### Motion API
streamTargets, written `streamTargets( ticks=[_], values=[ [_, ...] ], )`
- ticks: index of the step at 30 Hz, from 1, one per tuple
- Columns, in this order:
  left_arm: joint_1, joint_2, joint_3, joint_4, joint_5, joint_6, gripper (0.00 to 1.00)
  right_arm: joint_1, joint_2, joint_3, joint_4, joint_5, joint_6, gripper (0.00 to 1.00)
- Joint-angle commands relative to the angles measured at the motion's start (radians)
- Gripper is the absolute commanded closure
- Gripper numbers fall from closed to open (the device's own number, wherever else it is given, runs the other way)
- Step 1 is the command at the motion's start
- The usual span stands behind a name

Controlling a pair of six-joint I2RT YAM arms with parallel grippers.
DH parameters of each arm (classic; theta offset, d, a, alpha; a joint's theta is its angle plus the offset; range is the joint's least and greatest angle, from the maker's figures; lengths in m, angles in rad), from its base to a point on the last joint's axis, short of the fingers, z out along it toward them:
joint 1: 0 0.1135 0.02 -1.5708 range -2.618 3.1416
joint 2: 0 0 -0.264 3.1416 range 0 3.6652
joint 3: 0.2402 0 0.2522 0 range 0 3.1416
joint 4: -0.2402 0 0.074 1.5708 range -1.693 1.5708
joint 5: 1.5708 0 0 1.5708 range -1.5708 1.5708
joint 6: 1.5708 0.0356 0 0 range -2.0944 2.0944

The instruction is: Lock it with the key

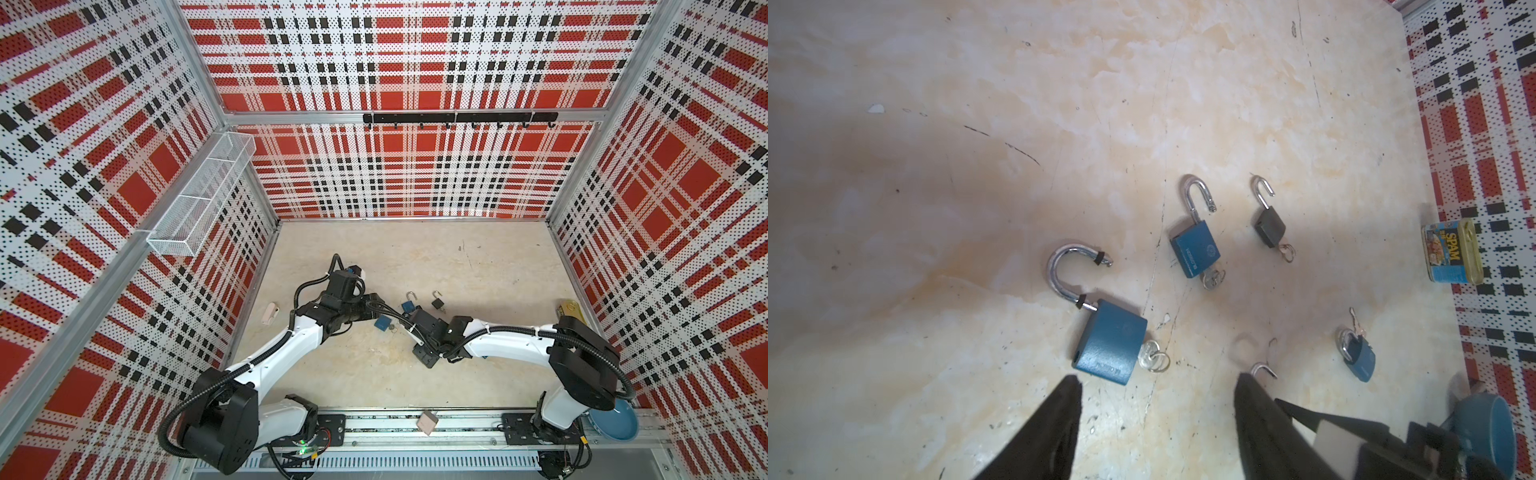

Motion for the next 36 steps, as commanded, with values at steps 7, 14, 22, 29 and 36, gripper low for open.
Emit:
streamTargets(
  ticks=[7,14,22,29,36],
  values=[
    [-0.046,0.040,0.043,0.056,0.159,0.007,0.42,-0.037,-0.100,0.028,0.002,-0.069,-0.034,0.79],
    [-0.052,0.082,0.033,0.115,0.330,-0.060,0.44,-0.083,-0.180,0.029,-0.002,-0.121,-0.035,0.79],
    [-0.095,0.123,-0.004,0.261,0.417,-0.174,0.39,-0.105,-0.226,0.044,-0.015,-0.144,-0.038,0.80],
    [-0.147,0.194,0.010,0.334,0.416,-0.224,0.39,-0.108,-0.253,0.052,-0.022,-0.146,-0.041,0.80],
    [-0.170,0.238,0.027,0.386,0.434,-0.256,0.41,-0.113,-0.273,0.053,-0.030,-0.147,-0.043,0.80]
  ],
)
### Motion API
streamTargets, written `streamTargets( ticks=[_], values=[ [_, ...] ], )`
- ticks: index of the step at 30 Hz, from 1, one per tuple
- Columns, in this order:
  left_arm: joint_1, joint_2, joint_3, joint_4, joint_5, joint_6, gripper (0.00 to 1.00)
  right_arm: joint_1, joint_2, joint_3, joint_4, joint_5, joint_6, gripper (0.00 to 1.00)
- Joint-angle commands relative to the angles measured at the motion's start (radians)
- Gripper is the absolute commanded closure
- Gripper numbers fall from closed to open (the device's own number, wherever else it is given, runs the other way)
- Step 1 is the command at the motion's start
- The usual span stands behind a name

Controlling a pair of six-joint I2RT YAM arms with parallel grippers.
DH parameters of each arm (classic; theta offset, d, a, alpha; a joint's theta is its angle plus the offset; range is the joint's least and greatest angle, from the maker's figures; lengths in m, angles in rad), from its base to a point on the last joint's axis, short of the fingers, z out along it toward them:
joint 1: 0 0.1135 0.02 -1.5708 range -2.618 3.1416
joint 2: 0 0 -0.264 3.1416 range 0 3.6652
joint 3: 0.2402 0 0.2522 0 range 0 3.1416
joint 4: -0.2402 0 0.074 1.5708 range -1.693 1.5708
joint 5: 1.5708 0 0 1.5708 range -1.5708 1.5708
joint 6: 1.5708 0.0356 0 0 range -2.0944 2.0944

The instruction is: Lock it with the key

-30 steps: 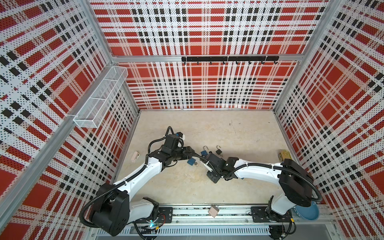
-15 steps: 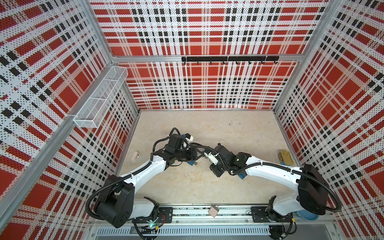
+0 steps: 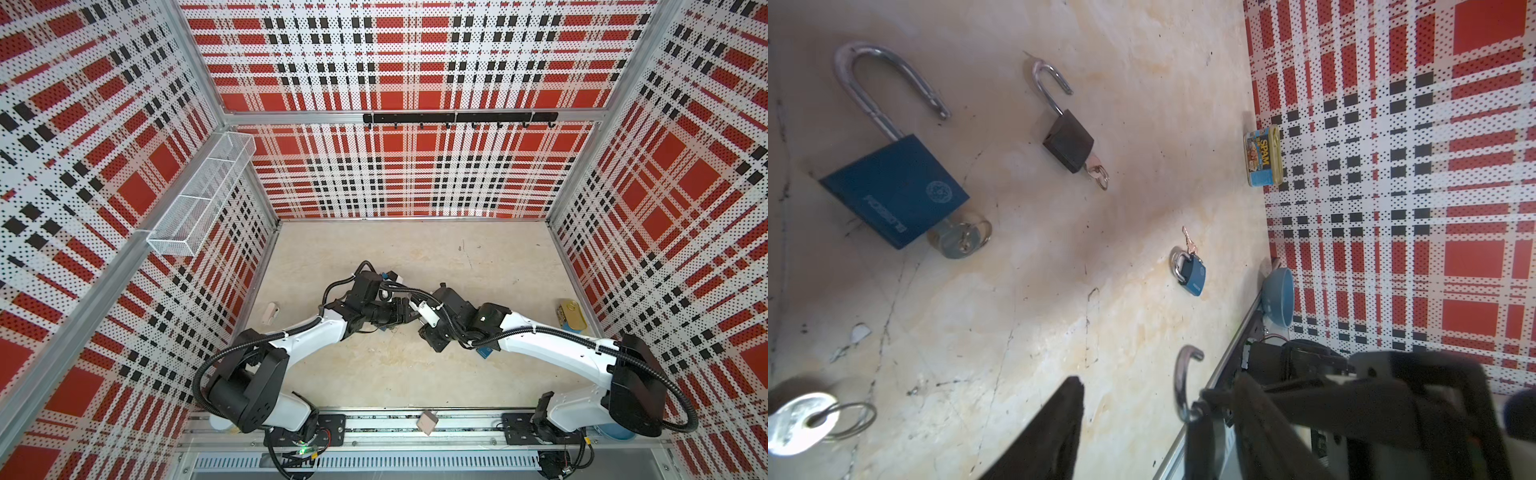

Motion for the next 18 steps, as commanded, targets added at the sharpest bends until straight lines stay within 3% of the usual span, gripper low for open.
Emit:
streamTargets(
  ticks=[1,10,18],
  values=[
    [-0.018,0.017,0.019,0.059,0.024,-0.029,0.42,-0.006,-0.031,0.033,0.009,-0.007,-0.026,0.80],
    [-0.029,0.043,0.015,0.123,0.049,-0.062,0.48,-0.012,-0.028,0.035,0.011,-0.006,-0.026,0.81],
    [-0.040,0.071,0.018,0.152,0.062,-0.080,0.60,-0.016,-0.031,0.032,0.013,-0.004,-0.022,0.81]
  ],
)
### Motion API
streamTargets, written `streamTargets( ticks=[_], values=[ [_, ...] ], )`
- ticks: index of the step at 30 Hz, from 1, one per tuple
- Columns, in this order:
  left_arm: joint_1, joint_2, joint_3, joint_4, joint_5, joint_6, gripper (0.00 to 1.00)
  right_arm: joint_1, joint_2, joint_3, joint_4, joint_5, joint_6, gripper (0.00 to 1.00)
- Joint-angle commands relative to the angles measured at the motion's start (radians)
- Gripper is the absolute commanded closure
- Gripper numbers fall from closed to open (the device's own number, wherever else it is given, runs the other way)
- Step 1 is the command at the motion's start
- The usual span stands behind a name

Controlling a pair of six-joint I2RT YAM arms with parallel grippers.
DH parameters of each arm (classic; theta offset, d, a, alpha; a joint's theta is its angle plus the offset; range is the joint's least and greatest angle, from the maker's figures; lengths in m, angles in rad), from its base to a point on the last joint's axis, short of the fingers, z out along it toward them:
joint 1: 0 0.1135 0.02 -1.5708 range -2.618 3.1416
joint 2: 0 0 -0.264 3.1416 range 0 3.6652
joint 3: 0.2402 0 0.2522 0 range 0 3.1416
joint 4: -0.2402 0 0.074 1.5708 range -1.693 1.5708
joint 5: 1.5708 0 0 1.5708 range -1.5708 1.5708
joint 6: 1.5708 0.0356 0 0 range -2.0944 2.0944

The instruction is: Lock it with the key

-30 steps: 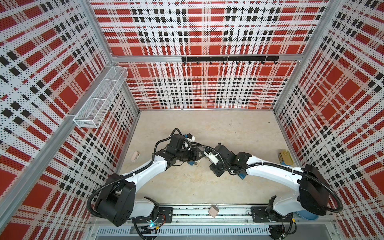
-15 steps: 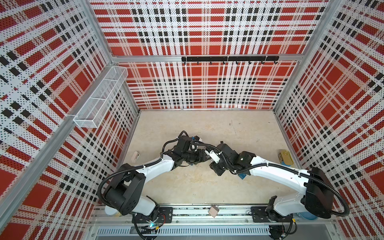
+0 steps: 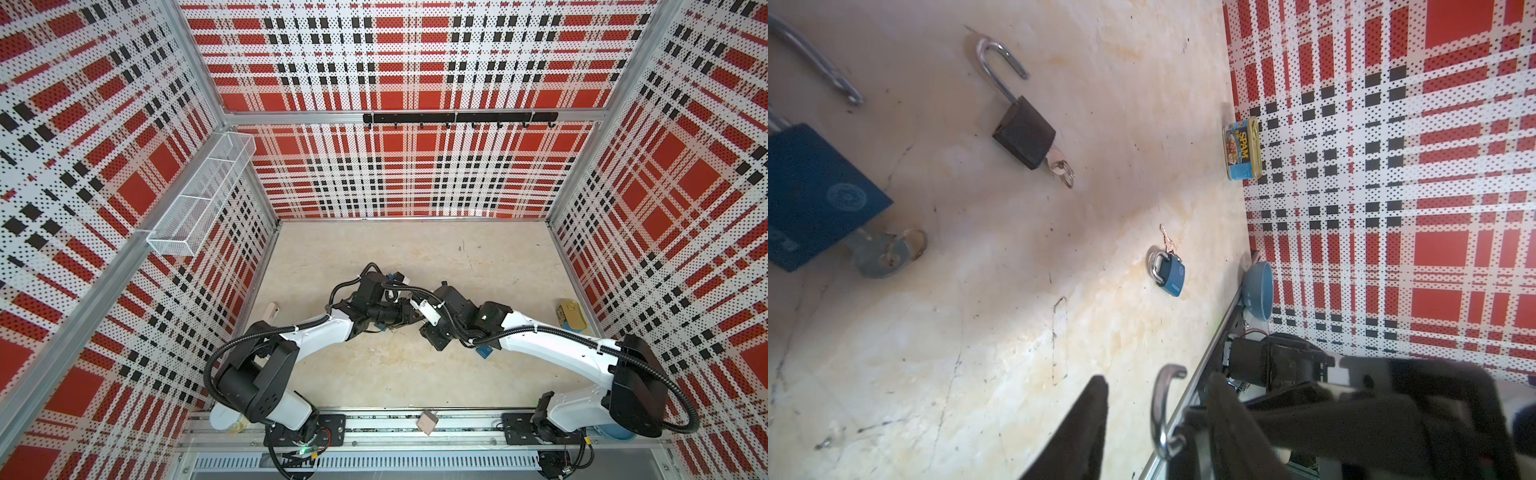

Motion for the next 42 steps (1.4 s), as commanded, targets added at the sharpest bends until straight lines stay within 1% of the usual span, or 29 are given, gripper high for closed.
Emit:
streamTargets(
  ticks=[1,10,20,23,25,26,31,32,33,34,37,39,42],
  values=[
    [-0.009,0.011,0.017,0.046,0.018,-0.020,0.62,-0.004,-0.028,0.025,0.022,-0.004,-0.011,0.81],
    [-0.010,0.023,0.018,0.067,0.026,-0.029,0.76,-0.008,-0.027,0.021,0.025,-0.005,-0.008,0.82],
    [-0.011,0.044,0.020,0.076,0.027,-0.037,0.86,-0.008,-0.038,0.022,0.029,-0.012,-0.004,0.82],
    [-0.011,0.049,0.019,0.084,0.027,-0.043,0.92,-0.008,-0.040,0.020,0.030,-0.016,0.000,0.82],
    [-0.012,0.051,0.019,0.090,0.024,-0.046,0.99,-0.009,-0.044,0.019,0.032,-0.015,0.000,0.82],
    [-0.012,0.050,0.018,0.091,0.024,-0.047,1.00,-0.008,-0.045,0.020,0.032,-0.013,0.003,0.82],
    [-0.012,0.041,0.012,0.108,0.011,-0.058,1.00,-0.008,-0.054,0.018,0.034,-0.011,0.007,0.81],
    [-0.012,0.037,0.007,0.115,0.006,-0.063,1.00,-0.007,-0.057,0.017,0.037,-0.013,0.010,0.79],
    [-0.010,0.030,0.004,0.121,0.000,-0.067,1.00,-0.010,-0.058,0.012,0.042,-0.016,0.012,0.75],
    [-0.010,0.021,0.000,0.130,-0.008,-0.073,1.00,-0.011,-0.062,0.008,0.048,-0.016,0.016,0.65],
    [-0.003,-0.015,-0.017,0.143,-0.046,-0.090,1.00,-0.020,-0.088,-0.012,0.076,-0.022,0.039,0.51],
    [0.002,-0.045,-0.027,0.153,-0.072,-0.097,1.00,-0.047,-0.118,-0.034,0.108,-0.068,0.068,0.48],
    [0.010,-0.102,-0.040,0.172,-0.137,-0.116,1.00,-0.125,-0.188,-0.098,0.195,-0.180,0.138,0.46]
  ],
)
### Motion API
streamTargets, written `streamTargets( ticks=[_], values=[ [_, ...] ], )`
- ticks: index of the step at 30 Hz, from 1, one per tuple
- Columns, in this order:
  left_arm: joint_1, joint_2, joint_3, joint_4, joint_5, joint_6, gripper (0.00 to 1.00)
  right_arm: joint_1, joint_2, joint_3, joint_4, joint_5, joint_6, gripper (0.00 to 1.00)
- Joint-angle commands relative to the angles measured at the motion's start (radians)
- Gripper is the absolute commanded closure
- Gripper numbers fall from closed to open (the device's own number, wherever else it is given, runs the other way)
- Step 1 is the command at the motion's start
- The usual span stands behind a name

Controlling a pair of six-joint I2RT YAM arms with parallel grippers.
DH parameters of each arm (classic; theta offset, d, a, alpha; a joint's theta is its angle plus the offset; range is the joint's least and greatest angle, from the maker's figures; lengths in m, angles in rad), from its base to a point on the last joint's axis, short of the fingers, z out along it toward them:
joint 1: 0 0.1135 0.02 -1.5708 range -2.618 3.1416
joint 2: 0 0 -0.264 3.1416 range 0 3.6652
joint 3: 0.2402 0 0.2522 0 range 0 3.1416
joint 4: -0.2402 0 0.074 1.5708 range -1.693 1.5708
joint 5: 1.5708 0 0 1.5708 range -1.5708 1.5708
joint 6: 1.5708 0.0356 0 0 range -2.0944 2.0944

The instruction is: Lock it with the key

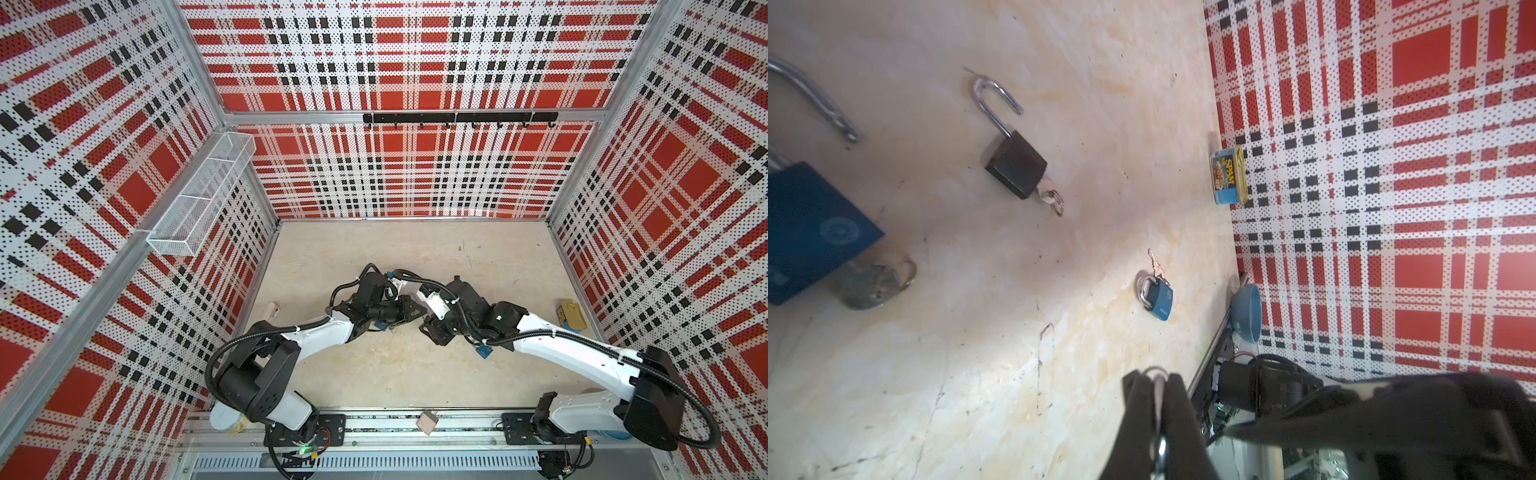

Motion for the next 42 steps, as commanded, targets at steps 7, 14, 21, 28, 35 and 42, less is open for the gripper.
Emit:
streamTargets(
  ticks=[7,14,21,28,35,42],
  values=[
    [-0.003,-0.169,-0.001,0.111,-0.240,-0.148,1.00,-0.256,-0.203,-0.176,0.346,-0.289,0.150,0.49],
    [-0.047,-0.204,0.042,0.123,-0.389,-0.257,1.00,-0.324,-0.183,-0.211,0.538,-0.391,0.119,0.60],
    [-0.064,-0.153,0.099,0.152,-0.395,-0.363,1.00,-0.351,-0.097,-0.193,0.716,-0.537,0.121,0.50],
    [-0.064,-0.134,0.114,0.169,-0.366,-0.420,1.00,-0.356,-0.034,-0.168,0.755,-0.591,0.093,0.50],
    [-0.065,-0.137,0.117,0.169,-0.357,-0.443,1.00,-0.355,-0.009,-0.163,0.802,-0.632,0.114,0.58],
    [-0.065,-0.124,0.128,0.177,-0.342,-0.462,1.00,-0.355,0.012,-0.153,0.800,-0.643,0.114,0.60]
  ],
)
